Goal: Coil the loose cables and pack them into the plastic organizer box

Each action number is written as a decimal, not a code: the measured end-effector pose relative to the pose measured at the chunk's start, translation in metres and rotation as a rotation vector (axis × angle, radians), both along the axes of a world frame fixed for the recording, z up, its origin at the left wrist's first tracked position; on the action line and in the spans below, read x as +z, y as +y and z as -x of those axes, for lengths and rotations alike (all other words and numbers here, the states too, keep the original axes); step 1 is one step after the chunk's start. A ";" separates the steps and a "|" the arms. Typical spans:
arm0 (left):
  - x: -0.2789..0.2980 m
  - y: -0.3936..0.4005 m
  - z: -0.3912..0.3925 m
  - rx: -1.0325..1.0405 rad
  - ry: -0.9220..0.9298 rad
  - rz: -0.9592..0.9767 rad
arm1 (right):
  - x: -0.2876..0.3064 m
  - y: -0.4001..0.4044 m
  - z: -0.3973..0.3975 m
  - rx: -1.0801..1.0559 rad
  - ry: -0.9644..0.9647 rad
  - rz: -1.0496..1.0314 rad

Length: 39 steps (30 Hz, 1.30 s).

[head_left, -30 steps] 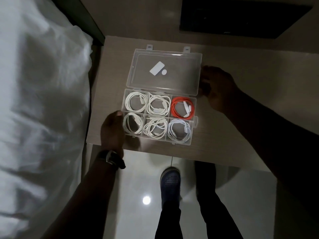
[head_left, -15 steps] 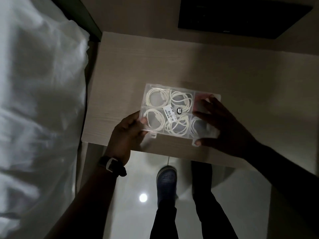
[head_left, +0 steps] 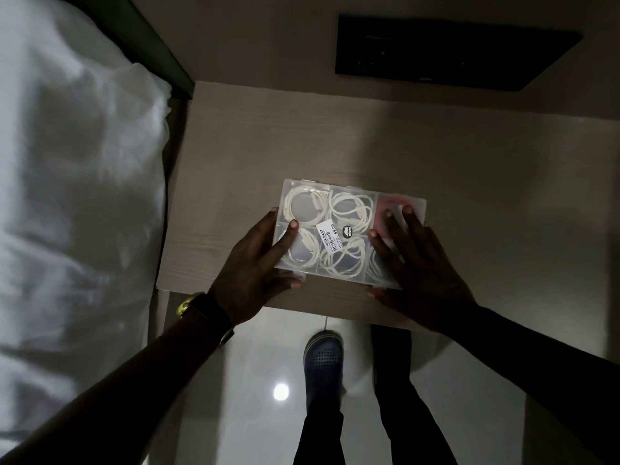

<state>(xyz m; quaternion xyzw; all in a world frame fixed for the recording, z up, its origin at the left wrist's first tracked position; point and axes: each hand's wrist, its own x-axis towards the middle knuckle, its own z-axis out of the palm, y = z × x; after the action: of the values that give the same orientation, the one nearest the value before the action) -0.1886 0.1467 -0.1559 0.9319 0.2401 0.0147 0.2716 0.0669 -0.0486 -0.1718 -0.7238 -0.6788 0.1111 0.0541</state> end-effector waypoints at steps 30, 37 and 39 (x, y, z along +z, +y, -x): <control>-0.005 0.057 -0.154 0.111 0.196 -0.148 | -0.006 0.073 -0.110 -0.279 -0.112 0.045; 0.031 0.063 -0.162 0.054 0.459 0.009 | 0.028 0.079 -0.107 -0.264 -0.089 0.200; 0.061 0.060 -0.164 0.100 0.406 -0.018 | 0.059 0.080 -0.106 -0.246 -0.039 0.183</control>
<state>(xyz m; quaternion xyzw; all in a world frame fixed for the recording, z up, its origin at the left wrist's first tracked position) -0.0251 0.2070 -0.0948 0.9049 0.3357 -0.1580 0.2084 0.1729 0.0314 -0.1128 -0.8055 -0.5730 0.1508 -0.0122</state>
